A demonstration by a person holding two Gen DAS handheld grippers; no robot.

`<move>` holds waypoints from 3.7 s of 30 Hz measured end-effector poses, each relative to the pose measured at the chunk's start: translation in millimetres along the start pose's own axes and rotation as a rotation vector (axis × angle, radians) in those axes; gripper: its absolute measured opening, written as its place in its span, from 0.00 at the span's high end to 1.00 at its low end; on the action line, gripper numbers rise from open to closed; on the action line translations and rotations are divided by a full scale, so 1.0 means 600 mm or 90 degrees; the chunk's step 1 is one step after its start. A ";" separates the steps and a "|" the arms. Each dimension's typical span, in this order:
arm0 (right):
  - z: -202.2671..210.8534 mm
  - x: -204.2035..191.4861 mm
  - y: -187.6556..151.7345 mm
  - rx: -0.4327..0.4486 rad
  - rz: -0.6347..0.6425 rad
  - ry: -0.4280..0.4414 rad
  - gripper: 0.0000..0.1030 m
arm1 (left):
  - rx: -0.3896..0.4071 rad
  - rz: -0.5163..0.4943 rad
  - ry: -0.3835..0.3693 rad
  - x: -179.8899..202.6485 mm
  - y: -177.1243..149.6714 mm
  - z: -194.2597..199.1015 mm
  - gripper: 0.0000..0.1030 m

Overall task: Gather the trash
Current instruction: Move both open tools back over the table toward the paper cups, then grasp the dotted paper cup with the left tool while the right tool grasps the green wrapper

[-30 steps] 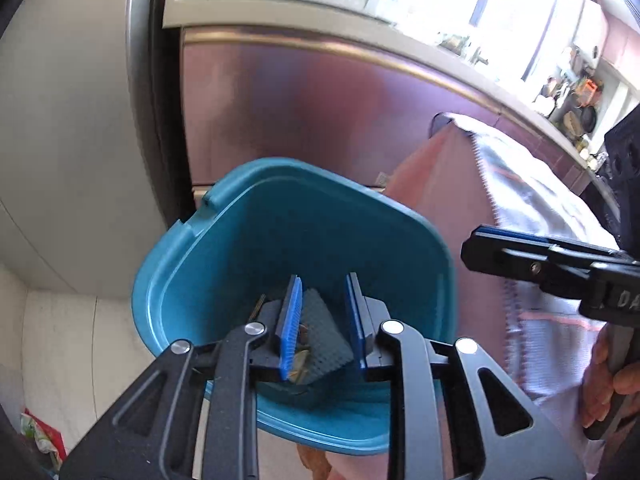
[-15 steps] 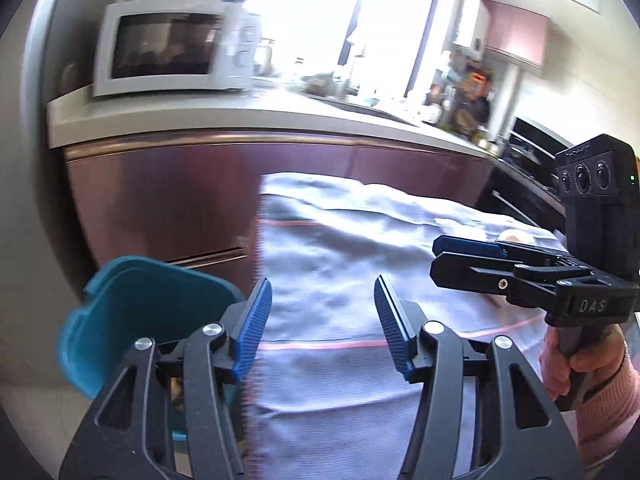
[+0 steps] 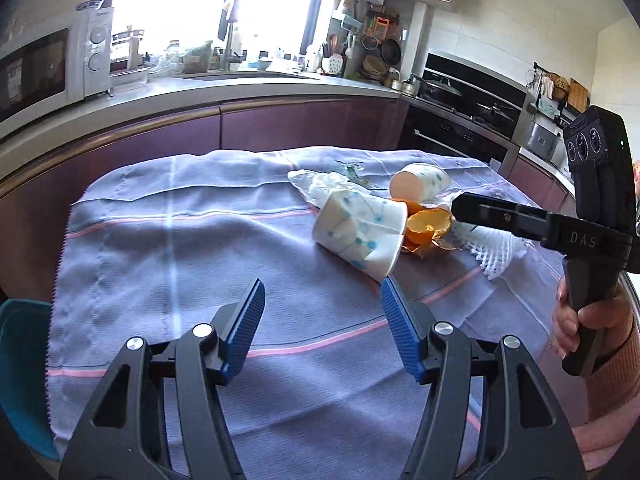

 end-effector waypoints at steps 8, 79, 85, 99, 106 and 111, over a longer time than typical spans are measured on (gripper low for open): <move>0.029 0.121 0.006 0.034 -0.058 -0.083 0.47 | -0.043 -0.017 0.009 0.039 0.009 -0.081 0.40; 0.085 0.246 0.032 0.097 -0.186 -0.082 0.96 | -0.022 0.101 0.038 -0.023 0.038 -0.031 0.93; 0.097 0.211 0.053 0.114 -0.167 -0.054 0.99 | -0.001 0.101 0.046 -0.035 0.038 0.008 0.93; 0.098 0.295 -0.019 0.051 -0.205 -0.141 0.40 | 0.005 0.114 0.048 -0.066 0.022 0.042 0.93; 0.085 0.287 -0.060 0.019 -0.185 -0.098 0.46 | -0.003 0.122 0.049 -0.070 0.017 0.037 0.93; 0.073 0.266 -0.060 0.010 -0.156 -0.086 0.81 | -0.002 0.128 0.057 -0.075 0.013 0.047 0.93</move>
Point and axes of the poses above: each gripper's, at about its wrist camera, not at the fingertips, and z roughly against the way its jaws point, x to its right, y to its top, the point moved 9 cm from there along -z, roughly the way its jaws point, and after that the axes turned 10 degrees about -y, right-handed, at the moved point
